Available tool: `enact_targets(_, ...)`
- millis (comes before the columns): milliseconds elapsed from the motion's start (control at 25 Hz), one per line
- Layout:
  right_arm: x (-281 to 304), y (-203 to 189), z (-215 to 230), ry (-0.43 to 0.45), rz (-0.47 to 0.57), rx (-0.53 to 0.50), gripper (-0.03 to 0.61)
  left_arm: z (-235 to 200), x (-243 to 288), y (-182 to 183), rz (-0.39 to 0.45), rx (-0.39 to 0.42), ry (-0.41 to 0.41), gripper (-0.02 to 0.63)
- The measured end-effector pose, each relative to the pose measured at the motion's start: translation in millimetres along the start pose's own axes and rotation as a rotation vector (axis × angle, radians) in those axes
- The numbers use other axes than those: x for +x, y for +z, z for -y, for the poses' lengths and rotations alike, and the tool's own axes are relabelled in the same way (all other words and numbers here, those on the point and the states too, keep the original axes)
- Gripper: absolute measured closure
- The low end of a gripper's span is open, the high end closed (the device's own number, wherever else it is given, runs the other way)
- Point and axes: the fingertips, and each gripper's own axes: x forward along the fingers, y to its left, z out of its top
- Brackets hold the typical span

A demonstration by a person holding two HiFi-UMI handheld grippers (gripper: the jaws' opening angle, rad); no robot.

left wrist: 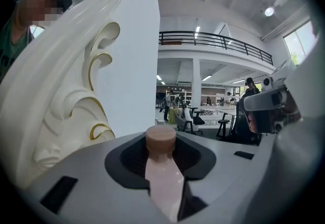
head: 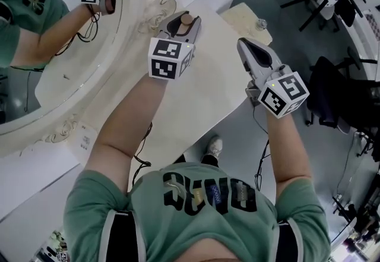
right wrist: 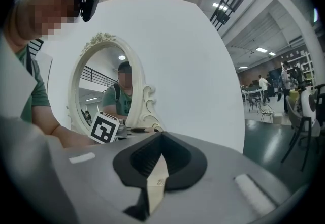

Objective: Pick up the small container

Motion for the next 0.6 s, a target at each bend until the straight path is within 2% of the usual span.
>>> enact_targets(320,-27,25,-9,-0.031,0.024,-0.013,0.569,22,-21,32,0.019,0.017,-0.042,0.489)
enact_targets(600,-49,56,-13,-0.058,0.031,-0.039,0.569,45,-35,75,0.034,0.034,-0.082,0.489)
